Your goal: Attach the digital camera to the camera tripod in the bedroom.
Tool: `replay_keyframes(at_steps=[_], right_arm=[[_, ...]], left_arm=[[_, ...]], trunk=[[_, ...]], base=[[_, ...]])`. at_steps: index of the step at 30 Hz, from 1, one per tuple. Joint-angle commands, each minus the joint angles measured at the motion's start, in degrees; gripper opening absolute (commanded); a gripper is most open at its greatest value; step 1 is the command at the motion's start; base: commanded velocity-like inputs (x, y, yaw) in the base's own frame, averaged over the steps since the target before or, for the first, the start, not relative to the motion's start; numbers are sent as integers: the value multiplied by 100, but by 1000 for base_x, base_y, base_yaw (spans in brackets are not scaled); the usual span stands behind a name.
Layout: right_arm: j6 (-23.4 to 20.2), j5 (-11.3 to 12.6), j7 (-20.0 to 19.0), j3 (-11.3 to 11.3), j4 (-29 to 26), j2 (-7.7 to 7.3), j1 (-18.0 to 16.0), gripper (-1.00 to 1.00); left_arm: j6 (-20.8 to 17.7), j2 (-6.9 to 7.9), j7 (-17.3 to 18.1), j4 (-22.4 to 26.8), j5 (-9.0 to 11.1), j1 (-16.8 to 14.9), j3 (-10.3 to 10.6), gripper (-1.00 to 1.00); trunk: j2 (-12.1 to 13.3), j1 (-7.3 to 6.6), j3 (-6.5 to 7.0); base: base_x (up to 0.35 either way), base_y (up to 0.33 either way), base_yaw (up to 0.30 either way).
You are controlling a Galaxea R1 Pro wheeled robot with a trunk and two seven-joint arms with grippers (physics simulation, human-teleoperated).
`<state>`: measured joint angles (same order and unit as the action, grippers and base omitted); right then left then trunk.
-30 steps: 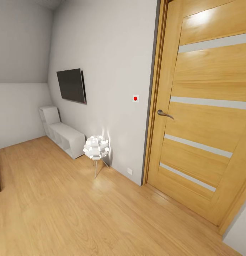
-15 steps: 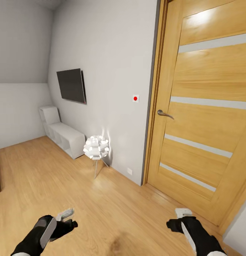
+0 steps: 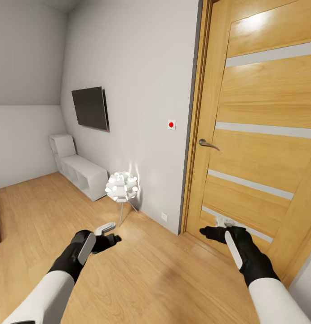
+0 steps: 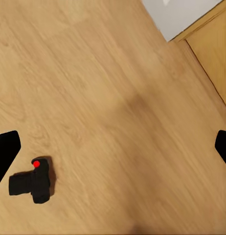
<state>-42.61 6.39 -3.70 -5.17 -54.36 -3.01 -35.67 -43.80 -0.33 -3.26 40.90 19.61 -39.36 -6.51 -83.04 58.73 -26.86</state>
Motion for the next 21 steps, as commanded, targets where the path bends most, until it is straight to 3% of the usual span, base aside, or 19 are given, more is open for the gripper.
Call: replay_keyframes(at_steps=[1, 8, 12, 14, 21], right_arm=[[-110, 47, -8, -5, -85, 22, -6, 100], [-368, 111, -21, -4, -225, 153, -17, 100], [-391, 114, -29, -11, -174, 164, -18, 100], [-413, 120, -32, -16, -152, 167, -19, 100], [-437, 125, -34, -12, -96, 175, -19, 100]], left_arm=[[-30, -21, -31, 39, 52, -8, 38, 100], [-32, -248, -18, 190, 70, -25, 583, 100], [-30, -420, -28, 155, 73, -27, 687, 100], [-30, -590, -119, 91, 76, -28, 733, 100], [-2, -745, -513, -17, 98, -28, 760, 100]], trunk=[[-4, 0, -7], [-4, 0, -7], [-4, 0, -7], [-4, 0, -7], [-4, 0, -7]], base=[[0, 0, 0], [0, 0, 0], [0, 0, 0], [0, 0, 0], [0, 0, 0]])
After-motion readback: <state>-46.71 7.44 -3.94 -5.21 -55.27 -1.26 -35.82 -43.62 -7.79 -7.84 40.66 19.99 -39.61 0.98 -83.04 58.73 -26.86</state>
